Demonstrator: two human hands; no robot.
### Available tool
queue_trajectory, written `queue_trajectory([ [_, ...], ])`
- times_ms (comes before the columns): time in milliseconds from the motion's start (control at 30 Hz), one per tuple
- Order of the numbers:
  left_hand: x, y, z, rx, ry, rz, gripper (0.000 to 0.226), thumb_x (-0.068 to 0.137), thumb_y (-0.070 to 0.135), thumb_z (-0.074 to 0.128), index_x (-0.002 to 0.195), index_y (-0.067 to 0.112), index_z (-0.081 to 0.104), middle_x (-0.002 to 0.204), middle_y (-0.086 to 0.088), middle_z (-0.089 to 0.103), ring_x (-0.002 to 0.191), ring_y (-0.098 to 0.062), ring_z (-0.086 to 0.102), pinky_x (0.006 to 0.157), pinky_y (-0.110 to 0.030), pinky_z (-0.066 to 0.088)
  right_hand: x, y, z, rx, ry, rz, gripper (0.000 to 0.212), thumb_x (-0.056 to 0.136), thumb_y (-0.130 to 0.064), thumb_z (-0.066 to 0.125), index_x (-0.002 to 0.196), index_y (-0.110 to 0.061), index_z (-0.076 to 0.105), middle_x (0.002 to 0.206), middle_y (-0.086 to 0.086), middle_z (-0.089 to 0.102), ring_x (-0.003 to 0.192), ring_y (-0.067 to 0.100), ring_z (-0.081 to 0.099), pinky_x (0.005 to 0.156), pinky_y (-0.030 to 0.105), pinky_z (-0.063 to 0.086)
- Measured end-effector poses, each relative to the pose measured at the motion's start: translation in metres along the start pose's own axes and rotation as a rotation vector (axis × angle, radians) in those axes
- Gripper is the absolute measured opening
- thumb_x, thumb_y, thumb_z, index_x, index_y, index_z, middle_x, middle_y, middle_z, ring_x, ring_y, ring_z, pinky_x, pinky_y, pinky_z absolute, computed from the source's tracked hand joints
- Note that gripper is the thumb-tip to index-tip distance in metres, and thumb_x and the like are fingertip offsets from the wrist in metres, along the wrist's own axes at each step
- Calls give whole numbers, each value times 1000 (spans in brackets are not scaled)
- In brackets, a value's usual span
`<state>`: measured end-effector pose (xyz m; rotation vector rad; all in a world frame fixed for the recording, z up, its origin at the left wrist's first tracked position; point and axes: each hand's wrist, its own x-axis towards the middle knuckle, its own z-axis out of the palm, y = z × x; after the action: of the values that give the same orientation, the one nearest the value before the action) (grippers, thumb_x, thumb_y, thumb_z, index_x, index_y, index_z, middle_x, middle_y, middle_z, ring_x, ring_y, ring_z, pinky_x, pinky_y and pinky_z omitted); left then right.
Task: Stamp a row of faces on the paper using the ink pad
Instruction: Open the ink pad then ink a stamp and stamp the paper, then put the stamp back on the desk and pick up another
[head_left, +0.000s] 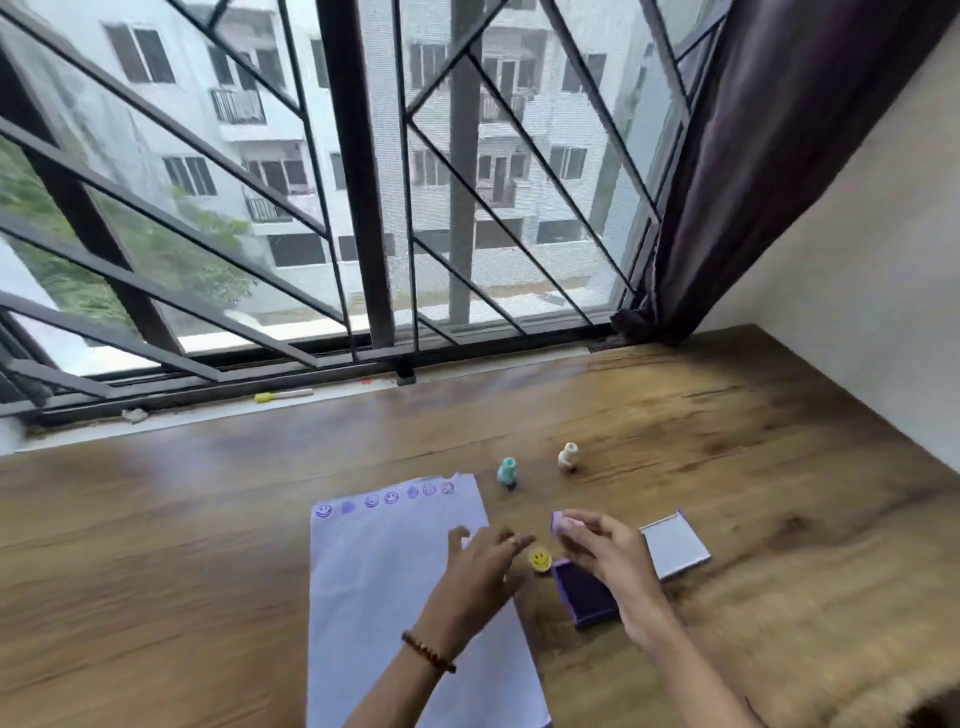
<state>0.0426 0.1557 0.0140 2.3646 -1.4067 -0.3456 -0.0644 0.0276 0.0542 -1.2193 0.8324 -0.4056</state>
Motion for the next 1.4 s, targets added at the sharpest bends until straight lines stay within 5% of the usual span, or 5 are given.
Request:
queue_trajectory([
  [233, 17, 15, 5, 13, 57, 22, 19, 87, 33, 52, 104, 27, 58, 105, 1, 58, 100, -14, 51, 80, -30, 14, -11, 11, -38, -87, 7, -14, 10, 81, -3, 66, 79, -10, 72, 73, 2, 71, 71, 11, 65, 64, 19, 57],
  [500, 4, 43, -10, -1073, 107, -363, 10, 80, 14, 67, 88, 14, 73, 86, -4, 72, 76, -9, 61, 66, -17, 46, -6, 0, -29, -404, -151, -178, 20, 70, -11, 76, 70, -31, 73, 74, -12, 77, 82, 5, 71, 74, 15, 52],
  [1100, 7, 44, -24, -1305, 90, -320, 29, 63, 40, 69, 91, 31, 74, 81, 18, 76, 67, 9, 62, 52, -2, 41, -12, -32, -23, -486, -128, -466, 26, 67, -20, 79, 79, -43, 72, 83, -12, 72, 80, -3, 67, 68, 5, 49],
  [1300, 26, 39, -13, -1317, 151, -344, 13, 73, 25, 65, 80, 25, 76, 66, 12, 74, 52, 3, 55, 47, -4, 38, 5, -31, -27, -336, -185, -254, 32, 62, -32, 81, 92, -25, 72, 90, 5, 74, 84, 13, 70, 73, 25, 58],
  [1400, 38, 49, -4, -1341, 149, -341, 16, 81, 7, 60, 85, 16, 73, 62, 12, 73, 49, 3, 55, 45, -4, 39, 15, -17, -37, -121, -201, -104, 34, 69, 3, 75, 99, -9, 65, 96, 14, 71, 86, 11, 69, 69, 15, 54],
])
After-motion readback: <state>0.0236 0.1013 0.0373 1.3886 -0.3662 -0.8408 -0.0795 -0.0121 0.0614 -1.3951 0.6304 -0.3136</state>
